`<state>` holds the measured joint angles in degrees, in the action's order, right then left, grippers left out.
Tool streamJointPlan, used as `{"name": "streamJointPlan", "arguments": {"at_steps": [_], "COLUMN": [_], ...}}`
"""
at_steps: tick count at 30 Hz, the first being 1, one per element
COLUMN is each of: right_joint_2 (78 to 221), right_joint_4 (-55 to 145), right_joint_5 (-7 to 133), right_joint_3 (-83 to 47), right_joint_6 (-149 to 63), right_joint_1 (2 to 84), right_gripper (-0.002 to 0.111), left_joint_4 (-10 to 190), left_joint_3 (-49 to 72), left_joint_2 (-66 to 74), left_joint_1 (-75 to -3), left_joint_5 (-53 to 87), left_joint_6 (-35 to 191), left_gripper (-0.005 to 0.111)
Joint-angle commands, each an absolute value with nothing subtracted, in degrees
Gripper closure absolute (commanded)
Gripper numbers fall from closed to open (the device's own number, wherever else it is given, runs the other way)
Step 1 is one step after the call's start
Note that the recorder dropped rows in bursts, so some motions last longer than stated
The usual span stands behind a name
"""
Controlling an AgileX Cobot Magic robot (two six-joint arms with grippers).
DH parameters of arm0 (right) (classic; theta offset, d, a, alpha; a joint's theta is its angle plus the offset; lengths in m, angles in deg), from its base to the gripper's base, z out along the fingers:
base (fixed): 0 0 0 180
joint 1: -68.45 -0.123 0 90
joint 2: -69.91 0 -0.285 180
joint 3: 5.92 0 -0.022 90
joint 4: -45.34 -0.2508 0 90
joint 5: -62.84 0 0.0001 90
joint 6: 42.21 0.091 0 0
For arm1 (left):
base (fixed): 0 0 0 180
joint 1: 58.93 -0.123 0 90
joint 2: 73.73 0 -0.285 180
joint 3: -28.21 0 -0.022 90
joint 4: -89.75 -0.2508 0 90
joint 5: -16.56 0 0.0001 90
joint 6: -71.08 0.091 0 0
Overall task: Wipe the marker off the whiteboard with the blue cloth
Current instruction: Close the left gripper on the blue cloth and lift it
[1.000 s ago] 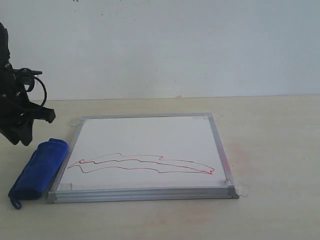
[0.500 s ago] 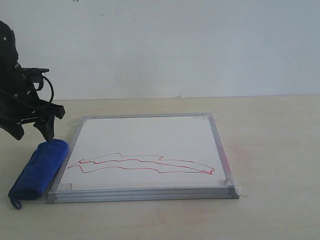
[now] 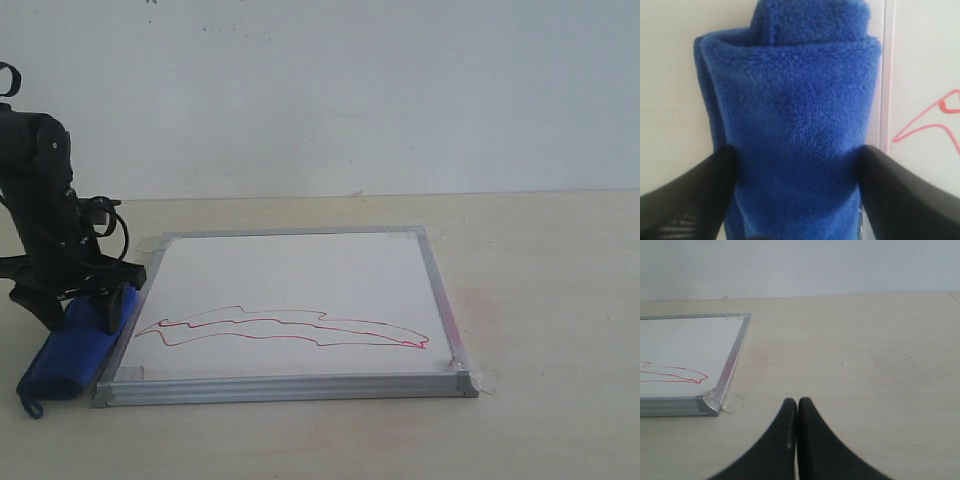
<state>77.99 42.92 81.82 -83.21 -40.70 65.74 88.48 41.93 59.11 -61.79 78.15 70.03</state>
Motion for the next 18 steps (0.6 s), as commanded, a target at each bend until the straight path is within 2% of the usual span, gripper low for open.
{"name": "streamJointPlan", "arguments": {"at_steps": [1, 8, 11, 16, 17, 18], "right_joint_2": [77.69, 77.69, 77.69, 77.69, 77.69, 77.69], "right_joint_4": [42.84, 42.84, 42.84, 42.84, 42.84, 42.84], "right_joint_5": [81.32, 81.21, 81.21, 81.21, 81.21, 81.21], "right_joint_3": [-83.14, -83.14, -83.14, -83.14, -83.14, -83.14], "right_joint_6": [-40.9, -40.9, -40.9, -40.9, -40.9, -40.9], "right_joint_1": [66.13, 66.13, 66.13, 66.13, 66.13, 66.13], "right_gripper": [0.108, 0.108, 0.108, 0.108, 0.108, 0.108], "left_joint_4": [87.03, 86.93, 86.93, 87.04, 87.04, 87.04], "left_joint_3": [42.35, 42.35, 42.35, 42.35, 42.35, 42.35], "left_joint_2": [60.46, 61.32, 61.32, 61.32, 61.32, 61.32], "left_joint_1": [-61.71, -61.71, -61.71, -61.71, -61.71, -61.71], "left_joint_5": [78.36, 79.31, 79.41, 81.13, 81.74, 81.89], "left_joint_6": [68.23, 67.3, 65.92, 64.64, 64.64, 64.64], "left_gripper": [0.041, 0.045, 0.06, 0.097, 0.102, 0.102]}}
